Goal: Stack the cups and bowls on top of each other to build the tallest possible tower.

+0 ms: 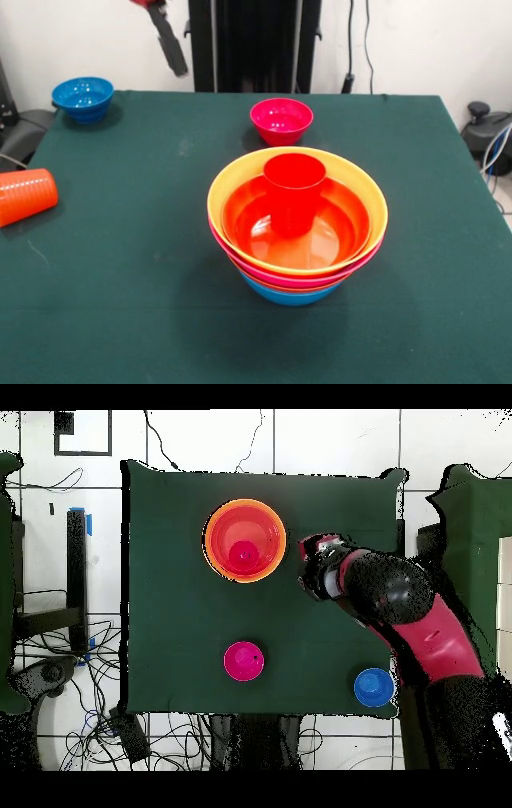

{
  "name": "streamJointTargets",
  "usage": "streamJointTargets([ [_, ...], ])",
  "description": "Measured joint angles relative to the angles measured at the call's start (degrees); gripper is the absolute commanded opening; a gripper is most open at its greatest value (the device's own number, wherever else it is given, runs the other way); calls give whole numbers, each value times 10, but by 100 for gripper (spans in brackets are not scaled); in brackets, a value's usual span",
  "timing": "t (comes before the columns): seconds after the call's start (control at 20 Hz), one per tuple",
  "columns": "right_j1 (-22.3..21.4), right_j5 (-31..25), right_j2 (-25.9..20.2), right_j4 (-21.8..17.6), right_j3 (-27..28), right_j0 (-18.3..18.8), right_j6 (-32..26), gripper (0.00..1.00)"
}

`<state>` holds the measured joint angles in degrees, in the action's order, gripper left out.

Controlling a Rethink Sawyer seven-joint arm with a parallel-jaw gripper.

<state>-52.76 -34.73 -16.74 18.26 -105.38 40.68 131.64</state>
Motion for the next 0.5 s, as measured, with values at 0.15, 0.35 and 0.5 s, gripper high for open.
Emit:
streamJointTargets([
  [0.15, -23, 0, 16, 0, -7, -5, 0, 100],
  [0.35, -63, 0, 54, 0, -27, -23, 0, 100],
  [0.5, -92, -2, 88, -1, -43, -42, 1, 100],
])
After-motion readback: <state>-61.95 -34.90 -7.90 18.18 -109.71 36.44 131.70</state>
